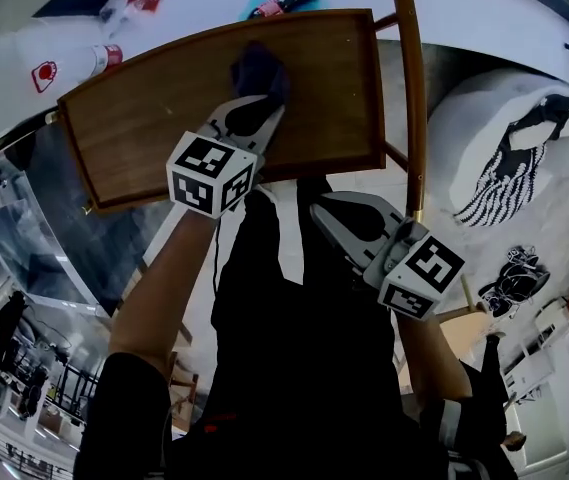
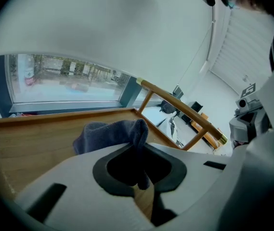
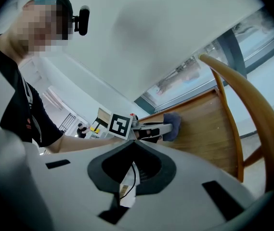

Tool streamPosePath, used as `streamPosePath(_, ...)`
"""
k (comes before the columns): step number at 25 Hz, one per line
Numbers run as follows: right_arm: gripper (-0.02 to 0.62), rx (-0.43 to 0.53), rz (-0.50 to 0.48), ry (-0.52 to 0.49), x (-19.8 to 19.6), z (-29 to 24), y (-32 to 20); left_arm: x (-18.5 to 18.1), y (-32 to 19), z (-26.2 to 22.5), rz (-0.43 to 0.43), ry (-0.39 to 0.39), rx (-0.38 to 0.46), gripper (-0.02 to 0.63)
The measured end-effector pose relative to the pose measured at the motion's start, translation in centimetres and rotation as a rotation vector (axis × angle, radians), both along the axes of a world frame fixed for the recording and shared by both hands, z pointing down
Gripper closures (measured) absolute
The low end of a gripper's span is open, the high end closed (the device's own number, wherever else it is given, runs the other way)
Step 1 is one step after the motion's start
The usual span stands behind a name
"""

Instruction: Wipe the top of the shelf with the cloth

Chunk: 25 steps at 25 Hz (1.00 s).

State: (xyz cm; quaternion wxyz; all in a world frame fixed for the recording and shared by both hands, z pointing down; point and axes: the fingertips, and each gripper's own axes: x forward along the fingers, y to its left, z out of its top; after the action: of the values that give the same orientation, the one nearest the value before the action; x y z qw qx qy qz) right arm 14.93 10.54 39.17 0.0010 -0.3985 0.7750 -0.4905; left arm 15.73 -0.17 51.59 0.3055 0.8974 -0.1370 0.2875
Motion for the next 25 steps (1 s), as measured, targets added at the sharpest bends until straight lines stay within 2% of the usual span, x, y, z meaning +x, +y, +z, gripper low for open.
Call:
streamPosePath(13,0.592,-0.009,0.050,-0.021,2.6,0.0,1.7,6.8,2.4,-0.3,0.091,0.040,-0.016,0.554)
streamPosePath(25,0.591,-0.013,0.098,-0.004,4.4,0.0,1.8,9.9,3.7,-1.2,0.159,0.084,-0.037,0.554)
